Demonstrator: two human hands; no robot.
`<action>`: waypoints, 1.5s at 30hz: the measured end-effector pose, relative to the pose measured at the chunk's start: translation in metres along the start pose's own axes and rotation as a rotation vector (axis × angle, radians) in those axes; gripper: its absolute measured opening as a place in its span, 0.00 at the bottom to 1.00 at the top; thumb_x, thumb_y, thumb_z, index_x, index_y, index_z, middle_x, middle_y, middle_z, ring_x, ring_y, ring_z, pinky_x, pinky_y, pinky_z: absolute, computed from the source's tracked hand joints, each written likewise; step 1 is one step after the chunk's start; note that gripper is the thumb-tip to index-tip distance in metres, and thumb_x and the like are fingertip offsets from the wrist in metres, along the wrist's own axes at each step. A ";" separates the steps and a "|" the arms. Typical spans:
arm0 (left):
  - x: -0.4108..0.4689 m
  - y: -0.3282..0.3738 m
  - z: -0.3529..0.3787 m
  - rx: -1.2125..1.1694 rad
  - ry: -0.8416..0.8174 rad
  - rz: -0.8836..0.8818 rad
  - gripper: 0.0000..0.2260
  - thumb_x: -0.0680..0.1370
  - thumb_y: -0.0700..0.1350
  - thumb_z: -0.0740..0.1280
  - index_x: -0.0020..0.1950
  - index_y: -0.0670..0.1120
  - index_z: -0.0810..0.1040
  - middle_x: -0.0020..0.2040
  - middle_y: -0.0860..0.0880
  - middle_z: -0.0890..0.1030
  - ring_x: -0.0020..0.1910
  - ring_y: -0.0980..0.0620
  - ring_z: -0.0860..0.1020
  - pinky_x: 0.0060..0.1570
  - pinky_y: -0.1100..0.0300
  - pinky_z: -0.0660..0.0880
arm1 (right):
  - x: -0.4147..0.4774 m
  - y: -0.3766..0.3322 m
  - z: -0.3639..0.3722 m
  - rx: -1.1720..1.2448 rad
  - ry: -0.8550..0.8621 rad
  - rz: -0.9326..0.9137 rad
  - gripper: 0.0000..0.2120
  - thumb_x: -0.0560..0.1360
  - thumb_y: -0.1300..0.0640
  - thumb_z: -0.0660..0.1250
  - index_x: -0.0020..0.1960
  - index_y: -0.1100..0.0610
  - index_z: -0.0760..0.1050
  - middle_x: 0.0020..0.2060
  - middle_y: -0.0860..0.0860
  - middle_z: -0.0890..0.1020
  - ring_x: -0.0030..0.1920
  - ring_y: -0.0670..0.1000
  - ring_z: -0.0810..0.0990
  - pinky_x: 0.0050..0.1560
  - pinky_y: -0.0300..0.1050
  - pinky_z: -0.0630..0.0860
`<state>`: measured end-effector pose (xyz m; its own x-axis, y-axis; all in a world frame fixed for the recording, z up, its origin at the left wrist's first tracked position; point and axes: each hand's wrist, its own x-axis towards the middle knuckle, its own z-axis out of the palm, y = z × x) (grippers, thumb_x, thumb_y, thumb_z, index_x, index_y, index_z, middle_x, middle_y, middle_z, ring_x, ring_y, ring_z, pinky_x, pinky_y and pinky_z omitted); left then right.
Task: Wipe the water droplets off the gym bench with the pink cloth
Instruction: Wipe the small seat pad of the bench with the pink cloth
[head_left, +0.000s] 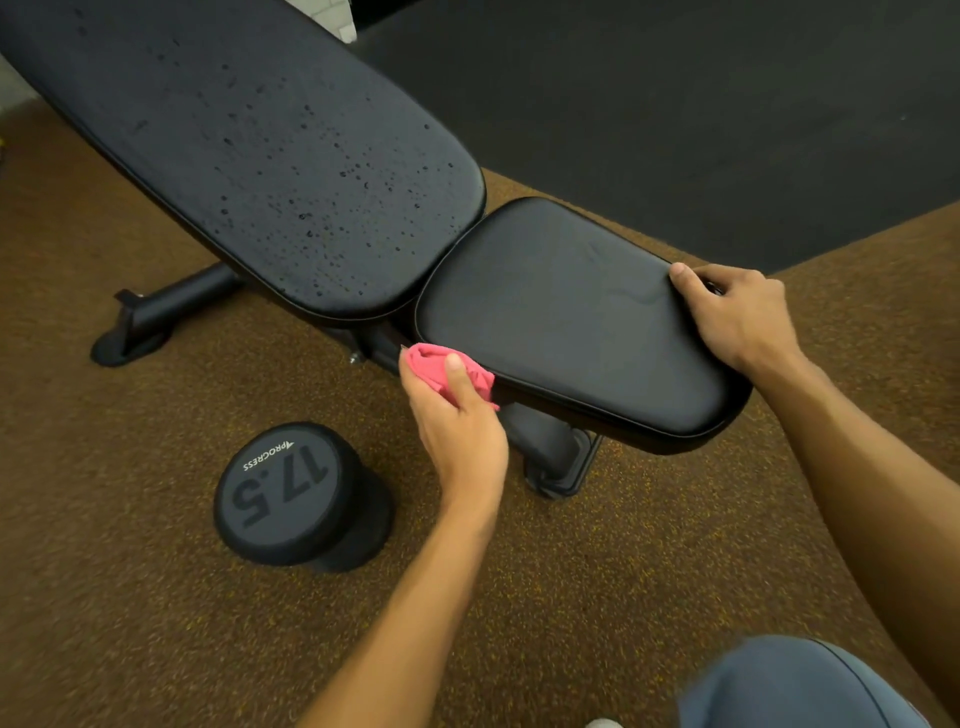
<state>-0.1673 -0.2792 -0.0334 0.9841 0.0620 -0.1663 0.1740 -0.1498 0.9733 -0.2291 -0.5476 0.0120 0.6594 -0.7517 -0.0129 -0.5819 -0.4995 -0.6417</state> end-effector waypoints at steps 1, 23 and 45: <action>0.002 0.001 0.002 -0.011 0.002 -0.022 0.27 0.88 0.56 0.57 0.86 0.54 0.55 0.76 0.49 0.73 0.71 0.51 0.75 0.66 0.58 0.71 | 0.000 0.000 0.000 0.002 0.003 0.000 0.30 0.80 0.29 0.59 0.67 0.47 0.84 0.62 0.53 0.86 0.65 0.58 0.82 0.67 0.57 0.79; -0.104 0.001 0.062 -0.052 -0.106 -0.070 0.31 0.87 0.52 0.59 0.86 0.42 0.51 0.79 0.40 0.66 0.73 0.44 0.72 0.64 0.73 0.67 | -0.003 -0.001 0.001 0.022 0.024 -0.002 0.26 0.81 0.32 0.61 0.64 0.47 0.85 0.60 0.52 0.87 0.64 0.56 0.82 0.68 0.57 0.78; 0.026 0.018 0.020 -0.177 0.175 -0.102 0.21 0.88 0.56 0.54 0.80 0.50 0.66 0.69 0.45 0.75 0.65 0.48 0.77 0.70 0.48 0.74 | 0.003 0.008 0.000 -0.010 0.017 -0.001 0.26 0.82 0.31 0.60 0.67 0.46 0.84 0.61 0.52 0.85 0.63 0.57 0.82 0.58 0.50 0.76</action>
<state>-0.1378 -0.3005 -0.0233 0.9381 0.2395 -0.2502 0.2481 0.0396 0.9679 -0.2314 -0.5537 0.0067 0.6521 -0.7582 0.0006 -0.5859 -0.5044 -0.6343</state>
